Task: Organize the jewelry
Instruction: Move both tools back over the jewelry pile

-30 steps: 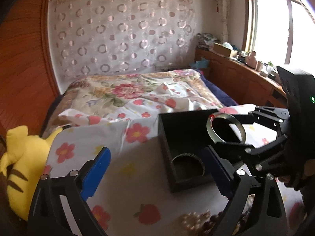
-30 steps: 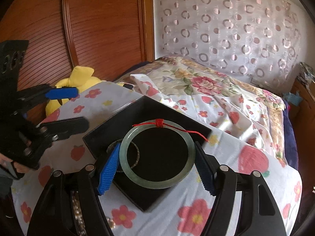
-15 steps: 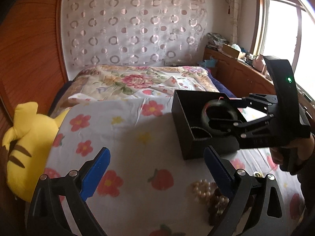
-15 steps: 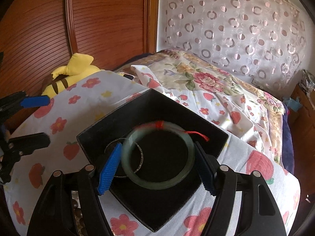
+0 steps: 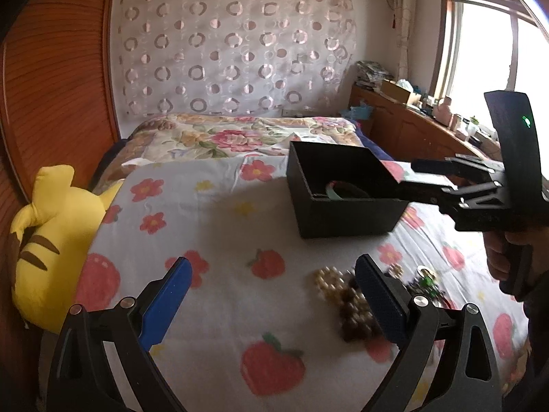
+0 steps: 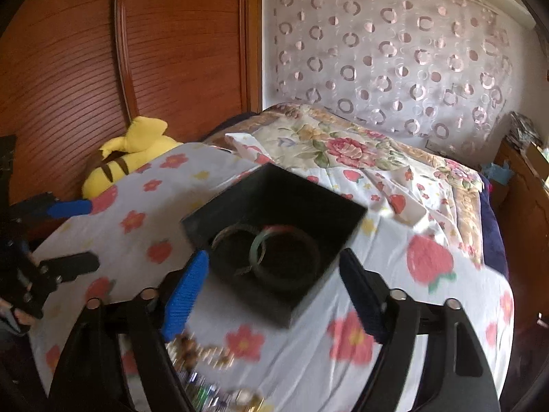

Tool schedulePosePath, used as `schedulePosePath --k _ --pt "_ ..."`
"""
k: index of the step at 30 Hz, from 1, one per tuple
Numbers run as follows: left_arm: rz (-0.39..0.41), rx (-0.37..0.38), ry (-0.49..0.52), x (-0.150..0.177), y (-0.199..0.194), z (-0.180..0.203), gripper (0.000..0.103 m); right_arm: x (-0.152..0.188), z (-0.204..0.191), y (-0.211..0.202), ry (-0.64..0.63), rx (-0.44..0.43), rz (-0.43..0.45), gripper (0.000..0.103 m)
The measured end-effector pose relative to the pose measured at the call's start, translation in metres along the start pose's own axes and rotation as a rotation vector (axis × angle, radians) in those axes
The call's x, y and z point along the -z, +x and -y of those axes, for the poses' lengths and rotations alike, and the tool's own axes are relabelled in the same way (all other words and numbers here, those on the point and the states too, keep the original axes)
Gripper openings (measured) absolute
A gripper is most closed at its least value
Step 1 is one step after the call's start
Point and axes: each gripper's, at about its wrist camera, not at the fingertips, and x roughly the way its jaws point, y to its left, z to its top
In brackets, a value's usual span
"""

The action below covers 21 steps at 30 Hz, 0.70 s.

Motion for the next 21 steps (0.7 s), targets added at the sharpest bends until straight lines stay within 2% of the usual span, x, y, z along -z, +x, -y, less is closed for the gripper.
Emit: schedulePosePath --k 6,12,21 --pt "-0.002 0.020 -0.001 0.022 -0.014 0.010 0.092 0.040 -0.011 -0.021 0.030 0.001 -0.033 0.057" --pt "-0.013 0.048 0.001 0.040 -0.023 0.024 0.092 0.075 -0.013 -0.038 0.084 0.008 -0.046 0.052" --pt "-0.028 0.080 0.045 0.053 -0.031 0.054 0.092 0.120 -0.023 -0.061 0.113 0.030 -0.049 0.052"
